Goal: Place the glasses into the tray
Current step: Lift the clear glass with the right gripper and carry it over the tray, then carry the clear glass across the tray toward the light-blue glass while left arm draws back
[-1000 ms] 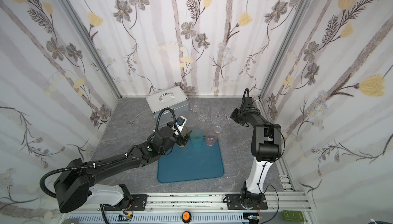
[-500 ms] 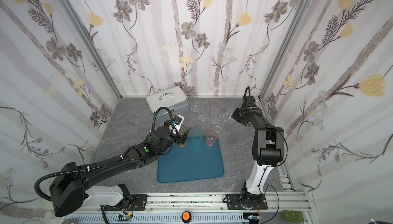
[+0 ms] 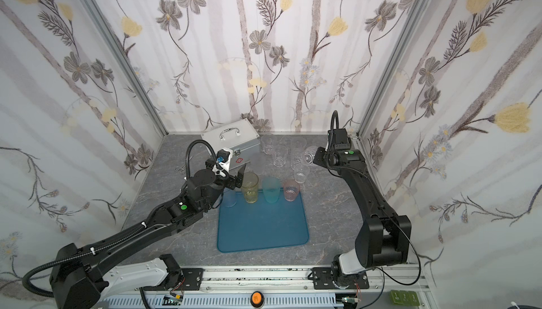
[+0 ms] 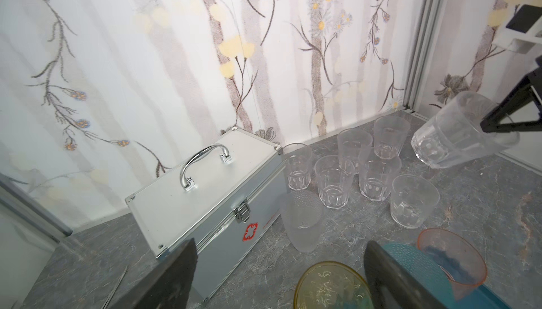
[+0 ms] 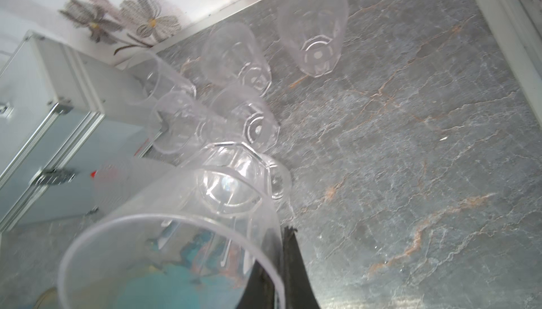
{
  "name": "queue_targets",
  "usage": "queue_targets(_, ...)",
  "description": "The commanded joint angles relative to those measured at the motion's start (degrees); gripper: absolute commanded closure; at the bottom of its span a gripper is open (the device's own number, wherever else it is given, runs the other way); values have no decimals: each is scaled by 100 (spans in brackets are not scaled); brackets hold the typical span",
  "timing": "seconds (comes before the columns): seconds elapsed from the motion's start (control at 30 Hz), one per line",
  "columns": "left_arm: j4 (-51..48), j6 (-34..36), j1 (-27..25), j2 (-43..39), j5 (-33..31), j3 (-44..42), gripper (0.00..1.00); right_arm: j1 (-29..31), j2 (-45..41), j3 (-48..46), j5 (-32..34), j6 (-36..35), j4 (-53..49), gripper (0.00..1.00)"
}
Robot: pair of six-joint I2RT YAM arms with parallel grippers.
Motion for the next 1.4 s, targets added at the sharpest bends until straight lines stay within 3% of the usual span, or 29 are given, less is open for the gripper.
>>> queue_targets(0.0,-356,-358,125,-347,-50,-52,9,363,-369,11,410,-96,-486,100)
queue_targets(0.47,-1791,-1715,841,-1510,125,-478,10,2678,-1151,16,997,744,-1440,100)
queue_targets(0.63,-2424,-2382,1380,-1688,633,-569,12,3610,-977,-201,1117,1198,-1310,100)
queue_targets(0.97,-2623,-3064,2043,-1694,1607,-1091,12,5068,413,176,1035,1532,-1045,100)
queue_targets(1.37,-2591,-3375,2639,-1773,1812,-1516,12,5655,2323,1711,773,1180,-1401,100)
